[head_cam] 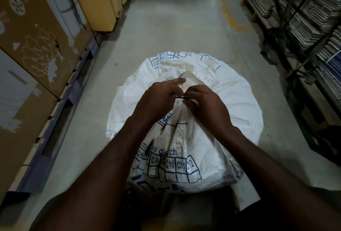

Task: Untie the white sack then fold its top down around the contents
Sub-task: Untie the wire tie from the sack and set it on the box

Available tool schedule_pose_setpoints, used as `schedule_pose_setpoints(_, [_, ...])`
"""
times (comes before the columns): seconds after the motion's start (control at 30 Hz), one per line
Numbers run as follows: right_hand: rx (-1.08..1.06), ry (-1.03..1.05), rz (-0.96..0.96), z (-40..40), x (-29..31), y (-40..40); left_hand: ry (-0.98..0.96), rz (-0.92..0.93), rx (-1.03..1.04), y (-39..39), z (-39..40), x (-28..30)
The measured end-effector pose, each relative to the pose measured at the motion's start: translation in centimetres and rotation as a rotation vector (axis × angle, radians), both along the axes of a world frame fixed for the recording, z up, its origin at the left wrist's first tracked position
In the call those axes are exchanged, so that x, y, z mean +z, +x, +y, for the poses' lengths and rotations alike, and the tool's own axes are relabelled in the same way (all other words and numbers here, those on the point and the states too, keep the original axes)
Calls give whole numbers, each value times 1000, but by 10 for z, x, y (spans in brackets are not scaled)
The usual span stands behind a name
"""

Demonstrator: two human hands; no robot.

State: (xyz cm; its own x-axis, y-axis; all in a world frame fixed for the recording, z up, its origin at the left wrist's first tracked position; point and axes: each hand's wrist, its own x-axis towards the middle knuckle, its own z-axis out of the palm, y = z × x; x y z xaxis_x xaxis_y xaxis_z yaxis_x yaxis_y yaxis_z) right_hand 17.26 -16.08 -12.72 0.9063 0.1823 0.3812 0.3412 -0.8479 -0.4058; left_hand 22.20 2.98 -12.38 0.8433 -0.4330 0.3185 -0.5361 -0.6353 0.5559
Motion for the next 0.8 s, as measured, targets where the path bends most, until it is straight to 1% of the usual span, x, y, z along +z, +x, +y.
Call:
schedule_pose_setpoints(0.1, [-29,7,-14,4,-5,0,-42,-48,2,-2,3,-8])
schedule_pose_setpoints(0.2, [-60,21,-17,7,-7,0,-22,-27,-18,1,4,-13])
schedule_pose_setpoints(0.33, [-73,25,-4,6,-6,0,-22,32,13,3,0,-14])
schedule_pose_setpoints(0.53, [-75,21,-24,-2,-9,-3,-23,38,48,-5,-7,-15])
schedule_pose_setpoints(0.63, [-65,23,-28,-4,-8,-6,-4,-23,92,-11,-13,-12])
schedule_pose_setpoints(0.73, [-69,35,-33,-5,-6,-8,53,-121,83,-15,-17,-14])
schedule_pose_setpoints(0.8, [-64,36,-38,-7,-4,-8,51,-170,78,-16,-18,-18])
